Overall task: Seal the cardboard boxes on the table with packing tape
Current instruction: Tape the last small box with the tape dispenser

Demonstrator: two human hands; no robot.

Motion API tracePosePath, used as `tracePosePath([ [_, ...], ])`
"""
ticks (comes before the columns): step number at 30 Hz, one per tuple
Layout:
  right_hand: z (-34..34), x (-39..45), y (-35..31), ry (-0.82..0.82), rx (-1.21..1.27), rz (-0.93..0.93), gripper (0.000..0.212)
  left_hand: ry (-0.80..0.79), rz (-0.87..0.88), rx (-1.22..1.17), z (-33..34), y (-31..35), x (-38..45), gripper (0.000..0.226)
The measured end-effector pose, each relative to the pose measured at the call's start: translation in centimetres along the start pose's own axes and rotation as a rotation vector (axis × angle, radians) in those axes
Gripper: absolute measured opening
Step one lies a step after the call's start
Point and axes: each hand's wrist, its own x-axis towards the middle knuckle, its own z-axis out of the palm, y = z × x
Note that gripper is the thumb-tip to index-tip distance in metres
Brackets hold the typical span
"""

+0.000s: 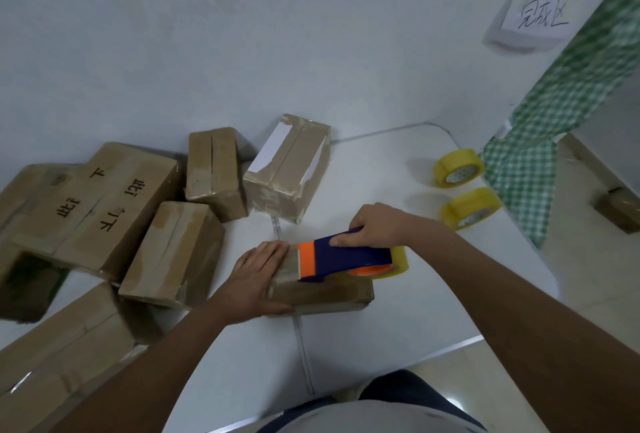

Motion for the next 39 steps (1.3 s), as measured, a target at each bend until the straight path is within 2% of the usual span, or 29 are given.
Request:
tracePosePath([
  [4,-1.5,-1.9,3.7,0.005,-0.016,0.066,0.057,-0.005,-0.017,0.027,-0.2,0.2,0.0,0.122],
  [8,0.2,-1.9,6.6,0.018,0.023,0.082,0.053,-0.009,-0.022,0.022,-0.6,0.4,-0.1,0.122],
  [12,1.6,-2.4,7.6,0.054,0.110,0.053,0.041,-0.018,-0.041,0.007,-0.9,0.8,-0.2,0.123],
  [17,3.2,-1.4,6.5,0.036,0.134,0.014,0.044,-0.061,-0.065,0.016,-1.7,-0.6,-1.9,0.121],
  [21,3.4,-0.9,6.0,0.042,0.126,0.015,0.051,-0.058,-0.017,0.263,-1.6,-0.6,-2.3,0.120],
  [25,3.8,-0.8,6.2,0.046,0.110,0.008,0.055,-0.014,0.068,0.402,1.1,4.7,-0.1,0.114],
  [28,4.1,-0.5,6.2,0.054,0.103,0.018,0.054,-0.038,0.080,0.330,2.4,7.7,2.8,0.111],
  [34,4.4,-0.4,5.8,0.012,0.100,0.060,0.052,-0.047,0.062,0.273,2.5,7.3,3.3,0.115],
  [36,4.4,-0.3,5.6,-0.007,0.073,0.085,0.049,-0.003,0.090,0.229,2.2,7.4,3.6,0.115],
  [39,4.9,0.0,5.4,0.030,0.036,0.086,0.059,0.065,0.129,0.200,2.0,7.2,3.7,0.111],
])
